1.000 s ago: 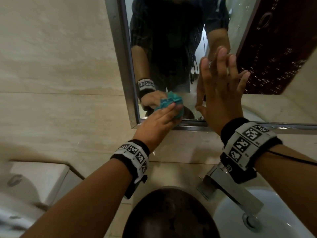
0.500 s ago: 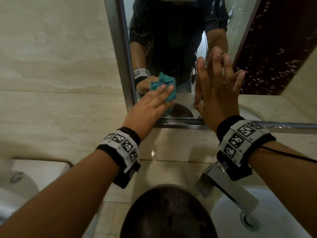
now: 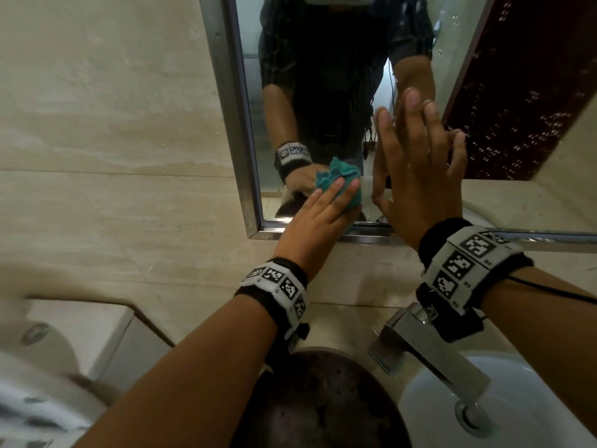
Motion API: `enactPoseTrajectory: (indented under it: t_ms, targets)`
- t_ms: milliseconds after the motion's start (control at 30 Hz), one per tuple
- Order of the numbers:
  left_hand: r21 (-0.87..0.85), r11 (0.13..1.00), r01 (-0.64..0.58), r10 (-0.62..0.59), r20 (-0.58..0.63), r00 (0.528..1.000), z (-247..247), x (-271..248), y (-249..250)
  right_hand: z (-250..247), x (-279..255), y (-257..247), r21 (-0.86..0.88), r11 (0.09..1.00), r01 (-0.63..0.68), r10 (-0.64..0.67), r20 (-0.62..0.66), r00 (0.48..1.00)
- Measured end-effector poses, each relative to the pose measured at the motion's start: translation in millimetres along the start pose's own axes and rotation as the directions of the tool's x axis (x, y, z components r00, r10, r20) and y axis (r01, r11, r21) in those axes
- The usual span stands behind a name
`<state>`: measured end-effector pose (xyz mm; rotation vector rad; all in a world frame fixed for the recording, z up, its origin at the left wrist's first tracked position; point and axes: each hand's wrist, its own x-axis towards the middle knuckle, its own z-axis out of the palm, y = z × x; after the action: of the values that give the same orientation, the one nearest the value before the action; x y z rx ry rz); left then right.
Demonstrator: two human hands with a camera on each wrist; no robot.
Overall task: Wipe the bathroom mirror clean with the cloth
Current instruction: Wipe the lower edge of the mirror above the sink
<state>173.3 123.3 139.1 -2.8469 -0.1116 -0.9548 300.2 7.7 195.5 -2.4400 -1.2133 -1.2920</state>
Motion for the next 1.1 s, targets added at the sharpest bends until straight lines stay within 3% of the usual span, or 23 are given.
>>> enactPoseTrajectory:
  t_ms: [100, 233, 300, 400, 500, 600, 733, 800, 867, 900, 967, 1033, 1100]
  targets:
    - [0.042, 0.998, -0.036, 0.039, -0.072, 0.997, -17.1, 10.6, -14.3, 0.3, -1.4, 4.2, -0.058, 0.998, 0.025, -0.025, -0.007, 1.000]
    - [0.030, 0.997, 0.069, -0.061, -0.204, 0.977, -26.1, 10.8, -29.3, 6.0, -1.1, -2.2, -0.025, 1.000, -0.003, 0.002, -0.007, 1.000]
    - [-0.008, 0.998, 0.063, -0.063, -0.185, 0.981, -10.0, 11.5, -16.0, 7.5, -1.0, -1.0, -0.032, 0.999, -0.002, 0.001, -0.024, 1.000]
    - [0.042, 0.997, -0.068, 0.070, -0.042, 0.997, 21.3, 8.7, 12.1, 4.8, -1.3, 10.7, -0.038, 0.998, 0.053, -0.056, -0.083, 0.995]
    - [0.021, 0.998, -0.062, 0.062, 0.005, 0.998, 23.3, 7.3, 18.9, -0.9, 0.3, 31.9, 0.015, 0.996, 0.091, -0.089, -0.108, 0.990]
    - [-0.003, 0.998, -0.064, 0.063, -0.114, 0.991, -5.9, 27.0, 9.2, -2.7, 0.0, 42.3, -0.024, 0.999, 0.028, -0.030, -0.076, 0.997]
    - [-0.072, 0.994, 0.082, -0.099, -0.273, 0.957, -29.9, 59.7, 2.8, 0.1, -1.4, 37.6, -0.005, 1.000, 0.019, -0.020, -0.039, 0.999]
    - [-0.056, 0.998, 0.038, -0.050, -0.220, 0.974, -7.4, 43.4, 12.4, 1.0, -1.7, 37.6, -0.014, 1.000, 0.019, -0.020, -0.041, 0.999]
    - [-0.019, 0.999, -0.045, 0.044, -0.056, 0.997, 18.2, 13.3, 22.5, 1.5, -3.0, 38.7, -0.042, 0.999, 0.021, -0.023, -0.036, 0.999]
    - [0.009, 0.996, -0.087, 0.087, 0.027, 0.996, 20.2, 4.5, 23.1, 1.9, -2.8, 38.9, -0.042, 0.999, 0.022, -0.024, -0.030, 0.999]
    - [0.062, 0.986, -0.153, 0.149, 0.069, 0.986, 10.5, 12.4, 15.5, 1.7, -1.2, 38.9, -0.040, 0.999, 0.019, -0.020, -0.027, 0.999]
    - [0.093, 0.988, -0.126, 0.131, -0.044, 0.990, -15.4, 37.8, 10.7, -0.1, -0.6, 38.2, -0.022, 1.000, 0.019, -0.020, -0.014, 1.000]
    - [0.041, 0.999, -0.020, 0.028, -0.198, 0.980, -44.0, 66.5, 4.8, -1.5, -0.4, 39.2, -0.004, 1.000, 0.016, -0.016, 0.004, 1.000]
